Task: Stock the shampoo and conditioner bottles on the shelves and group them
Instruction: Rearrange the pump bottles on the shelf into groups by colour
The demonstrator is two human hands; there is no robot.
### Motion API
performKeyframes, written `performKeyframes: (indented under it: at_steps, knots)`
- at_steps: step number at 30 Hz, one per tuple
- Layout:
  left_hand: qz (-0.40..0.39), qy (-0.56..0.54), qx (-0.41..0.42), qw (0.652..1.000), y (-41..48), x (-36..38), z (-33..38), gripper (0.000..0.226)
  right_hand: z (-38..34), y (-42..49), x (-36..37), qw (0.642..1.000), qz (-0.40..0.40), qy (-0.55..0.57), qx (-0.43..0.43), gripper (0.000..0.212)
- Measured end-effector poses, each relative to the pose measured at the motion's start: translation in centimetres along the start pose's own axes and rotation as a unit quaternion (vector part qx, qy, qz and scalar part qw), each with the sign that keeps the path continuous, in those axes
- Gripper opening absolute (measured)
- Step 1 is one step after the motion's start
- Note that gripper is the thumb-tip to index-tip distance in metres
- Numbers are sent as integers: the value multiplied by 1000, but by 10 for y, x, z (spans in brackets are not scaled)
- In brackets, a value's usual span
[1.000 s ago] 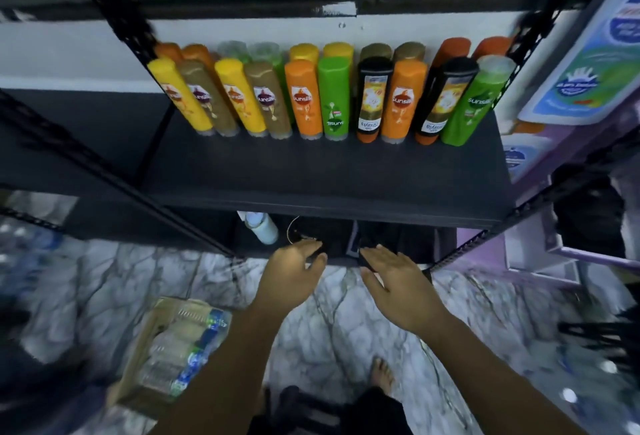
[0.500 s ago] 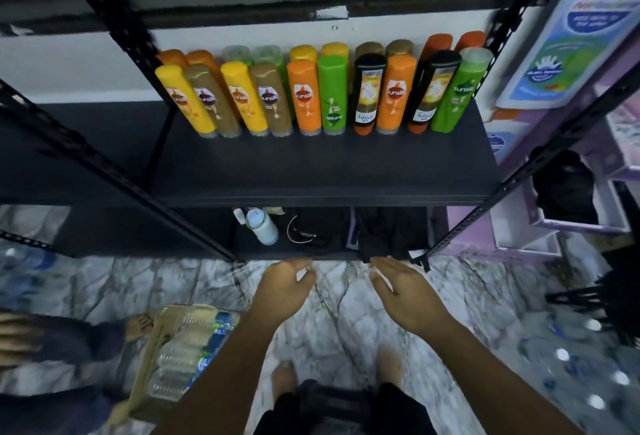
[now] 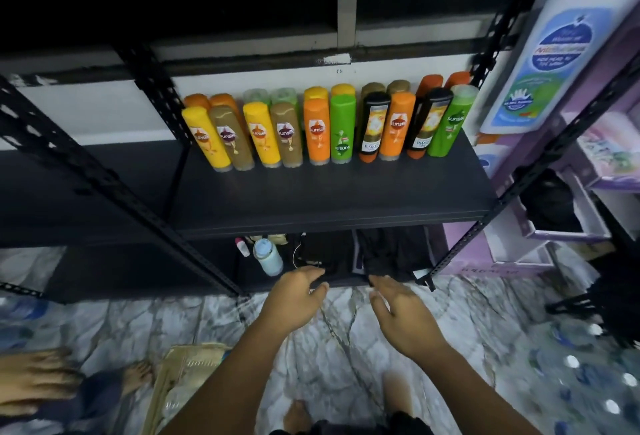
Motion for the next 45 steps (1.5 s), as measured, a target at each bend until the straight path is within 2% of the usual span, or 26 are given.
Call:
performKeyframes:
  at_steps: [4,10,18,27,30,33,37,43,45]
  knots:
    - [36,-5,4,999,3,-12,13,43,2,15,-17,999,-12,-24,-37,48]
    - [50,-25,9,998,10,-34,-10,42,-28,35,-19,999,18,-9,-40,48]
    - [-30,-20,37,999,9,-28,-46,46,-54,19,11,999,33,-30,10,48]
    - [-10,13,44,999,28,-47,-41,49,-55,51,15,998,26,-53,34,52]
    - [3,14,29,999,31,-43,-27,50,-45,54,9,997,21,-67,29,53]
    - [22,25,18,999,33,-40,-1,52,-37,60,-8,995,15,-93,9,71]
    - [48,33,-5,998,32,-31,40,53,-20,69,-41,986,-30,-161,-36,87]
    - [68,48,-30,996,18,-24,89,53,-14,69,-96,978,-49,-178,-98,87]
    - [76,53,-29,995,14,-29,100,52,-21,65,-110,974,-58,-185,-115,78]
Point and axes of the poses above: each hand's wrist, its own y-axis towards the middle knuckle, its own x-axis out of the palm, z = x × y, the point moved 6 cm from there along y, towards the middle knuckle, and after that the axes turned 4 degrees about -z, right-handed, at the moved point
